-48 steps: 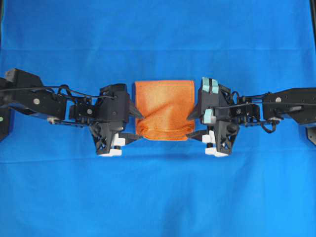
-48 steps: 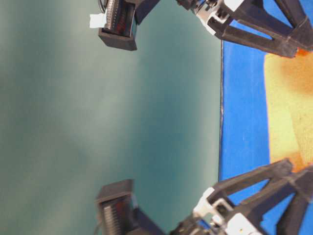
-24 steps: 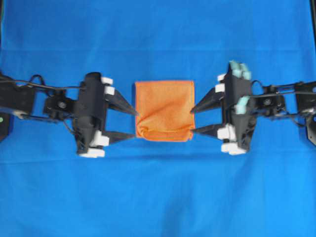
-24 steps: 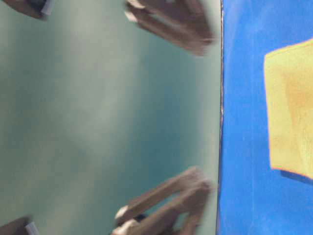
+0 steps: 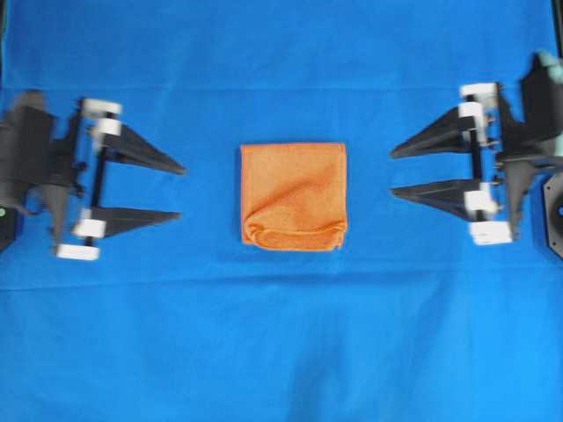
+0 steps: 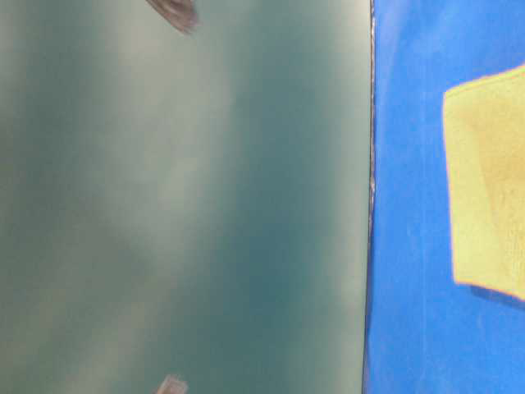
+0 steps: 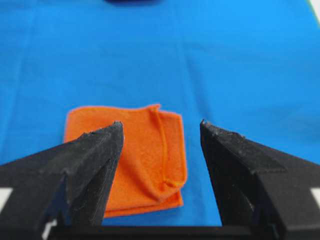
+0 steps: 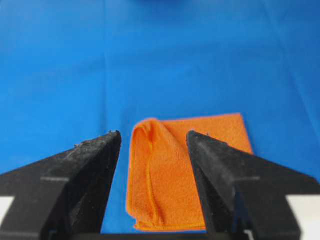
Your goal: Fold a vertical towel.
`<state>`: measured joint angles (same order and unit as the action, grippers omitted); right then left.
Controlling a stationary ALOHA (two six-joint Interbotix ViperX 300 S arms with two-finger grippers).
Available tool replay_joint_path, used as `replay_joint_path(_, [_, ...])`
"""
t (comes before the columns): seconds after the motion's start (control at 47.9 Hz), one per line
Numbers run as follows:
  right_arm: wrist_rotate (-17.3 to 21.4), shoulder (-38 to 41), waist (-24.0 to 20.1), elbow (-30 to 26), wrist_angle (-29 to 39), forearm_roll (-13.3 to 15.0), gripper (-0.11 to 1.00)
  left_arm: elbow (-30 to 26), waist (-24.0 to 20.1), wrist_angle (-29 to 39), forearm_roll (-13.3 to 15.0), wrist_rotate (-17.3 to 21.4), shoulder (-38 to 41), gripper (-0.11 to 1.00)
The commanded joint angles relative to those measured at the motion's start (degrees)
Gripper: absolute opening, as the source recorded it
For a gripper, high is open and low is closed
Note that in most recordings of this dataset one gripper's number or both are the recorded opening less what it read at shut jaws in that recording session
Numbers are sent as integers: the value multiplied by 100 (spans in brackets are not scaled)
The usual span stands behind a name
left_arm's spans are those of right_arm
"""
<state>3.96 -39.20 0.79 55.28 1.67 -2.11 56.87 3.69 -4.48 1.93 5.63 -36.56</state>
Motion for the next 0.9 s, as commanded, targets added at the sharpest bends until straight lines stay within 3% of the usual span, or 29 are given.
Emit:
replay_joint_path(0.0, [-9,-387,0,88,-9,35,60,158,-44,-53,-18,9,-492,60])
replay_joint_path(0.334, [0,-1863,211,1345,-369,35,60,1397,-202,-88,-9,-79,-2180,60])
replay_joint_path(0.522, [9,-2215,264,1951,-703,-18,60,2004,-202,-114,0,-272,-2971,60])
replay_joint_path(0.689, [9,-2206,272,2312,-1037,-9,60,2338,-202,-114,-9,-369,-3243,60])
replay_joint_path(0.877, [9,-2188,290,2347,-1099,-18,60,2382,-202,-114,-9,-369,-3252,56])
